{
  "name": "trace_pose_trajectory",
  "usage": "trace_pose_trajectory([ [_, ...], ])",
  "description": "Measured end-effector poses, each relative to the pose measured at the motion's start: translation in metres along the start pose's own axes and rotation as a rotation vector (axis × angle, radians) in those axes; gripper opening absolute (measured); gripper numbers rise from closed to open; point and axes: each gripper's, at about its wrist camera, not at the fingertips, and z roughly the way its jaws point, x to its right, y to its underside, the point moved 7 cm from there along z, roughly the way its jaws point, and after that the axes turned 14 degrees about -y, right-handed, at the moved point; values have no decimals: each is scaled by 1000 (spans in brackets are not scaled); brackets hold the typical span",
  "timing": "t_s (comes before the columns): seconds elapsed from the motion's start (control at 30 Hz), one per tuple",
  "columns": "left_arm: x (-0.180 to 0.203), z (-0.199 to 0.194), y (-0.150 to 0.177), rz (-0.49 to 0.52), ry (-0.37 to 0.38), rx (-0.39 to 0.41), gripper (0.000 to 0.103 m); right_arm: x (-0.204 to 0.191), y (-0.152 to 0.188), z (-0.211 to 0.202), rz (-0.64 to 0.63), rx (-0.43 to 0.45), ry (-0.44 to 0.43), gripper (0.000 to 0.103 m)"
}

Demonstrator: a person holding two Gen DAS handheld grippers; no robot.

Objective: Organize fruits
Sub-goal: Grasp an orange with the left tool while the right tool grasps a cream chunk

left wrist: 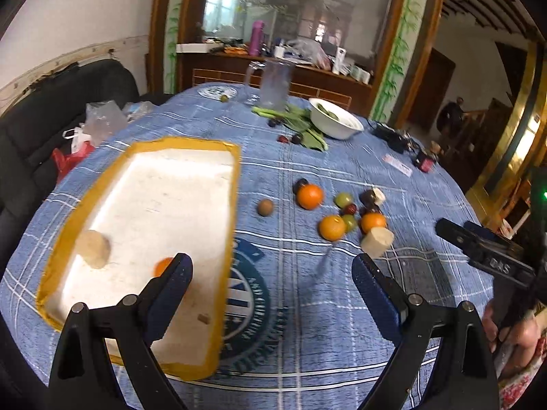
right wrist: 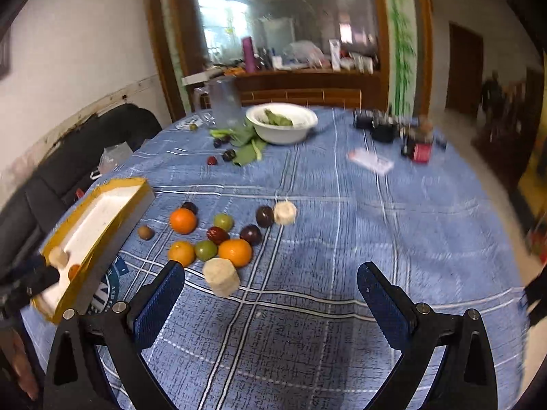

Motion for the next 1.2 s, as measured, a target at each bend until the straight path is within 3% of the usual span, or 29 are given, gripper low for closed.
trace_pose_trajectory([
  [0.17,18,9,4,39,17,-17,91,-10,4,32,17,-57,-93,83],
  [0.3,23,16,3,70,-1,-35,56,-22,5,54,-24,-79,-121,72],
  [0.37,23,22,3,73,-12,-43,50,-28,8,64,-45,-86,-136,66],
  [0.5,29,32,-1,73,-6,-46,50,-34,20,81,-82,-129,-148,60],
  [0.6,46,45,0,88,41,-78,50,-37,26,89,-139,-150,-119,56],
  [0.63,52,49,0,95,48,-88,50,-38,26,90,-152,-151,-109,53],
  [0.7,62,55,-1,119,43,-93,50,-39,26,91,-167,-150,-100,36],
  [0.93,92,84,-17,182,58,-78,49,-26,23,84,-133,-136,-76,36],
  [1.0,95,93,-16,179,77,-101,38,-23,22,82,-121,-133,-75,36],
  [1.2,102,107,-14,149,161,-136,35,-23,23,80,-136,-138,-55,36],
])
